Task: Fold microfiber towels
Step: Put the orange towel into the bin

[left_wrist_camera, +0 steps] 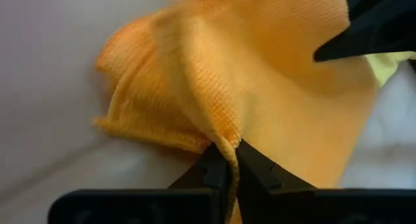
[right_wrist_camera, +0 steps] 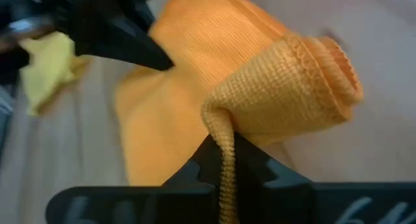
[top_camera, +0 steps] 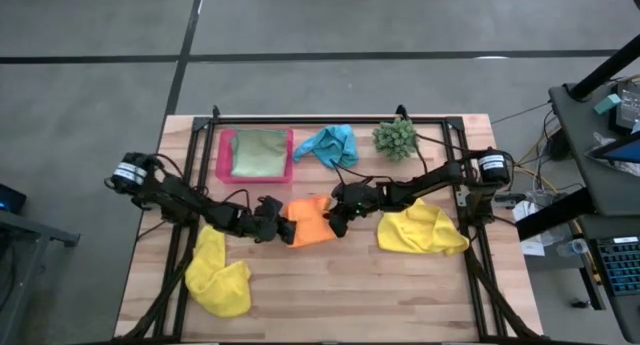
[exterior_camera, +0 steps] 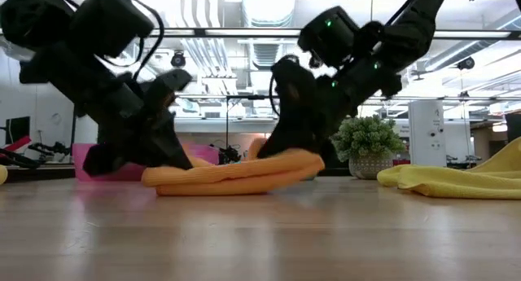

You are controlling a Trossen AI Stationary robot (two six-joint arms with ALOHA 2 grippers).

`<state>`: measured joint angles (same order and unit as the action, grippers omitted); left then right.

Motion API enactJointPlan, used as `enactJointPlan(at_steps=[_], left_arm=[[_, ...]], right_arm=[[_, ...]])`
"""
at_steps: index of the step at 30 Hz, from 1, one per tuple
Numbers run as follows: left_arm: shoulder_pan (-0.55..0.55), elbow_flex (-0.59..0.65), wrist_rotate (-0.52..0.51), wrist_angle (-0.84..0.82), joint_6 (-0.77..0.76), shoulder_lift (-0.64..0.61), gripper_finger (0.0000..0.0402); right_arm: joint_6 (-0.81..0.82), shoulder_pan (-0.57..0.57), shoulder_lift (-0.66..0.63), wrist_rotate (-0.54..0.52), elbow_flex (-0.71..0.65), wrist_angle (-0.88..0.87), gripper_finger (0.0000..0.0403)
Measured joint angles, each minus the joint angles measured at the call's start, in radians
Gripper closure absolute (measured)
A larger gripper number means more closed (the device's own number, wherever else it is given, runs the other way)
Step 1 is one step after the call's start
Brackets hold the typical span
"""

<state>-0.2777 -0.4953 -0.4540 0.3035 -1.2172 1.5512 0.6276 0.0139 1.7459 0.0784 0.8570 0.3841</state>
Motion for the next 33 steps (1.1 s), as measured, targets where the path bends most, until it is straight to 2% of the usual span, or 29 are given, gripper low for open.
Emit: enactJointPlan(at_steps=[6, 11, 20, 24, 33], left_arm=[[0.040, 0.000, -0.014, -0.143, 0.093, -0.158, 0.0401], [0.082, -0.001, -0.017, -0.178, 0.196, -0.286, 0.0401], [0.174, -0.005, -0.025, -0.338, 0.351, -0.500, 0.0401], [0.239, -0.014, -0.025, -0.403, 0.430, -0.572, 0.0401], [0.388, -0.027, -0.022, -0.431, 0.630, -0.670, 0.0401]], right_arm=[[-0.046, 0.013, -0.035, -0.025, 0.032, -0.002, 0.0391], [-0.100, 0.023, -0.034, -0.029, 0.099, -0.014, 0.0391], [-0.240, 0.058, -0.032, -0.091, 0.243, -0.060, 0.0391], [-0.314, 0.086, -0.029, -0.133, 0.312, -0.099, 0.0391], [-0.380, 0.163, 0.047, -0.132, 0.438, -0.098, 0.0391]])
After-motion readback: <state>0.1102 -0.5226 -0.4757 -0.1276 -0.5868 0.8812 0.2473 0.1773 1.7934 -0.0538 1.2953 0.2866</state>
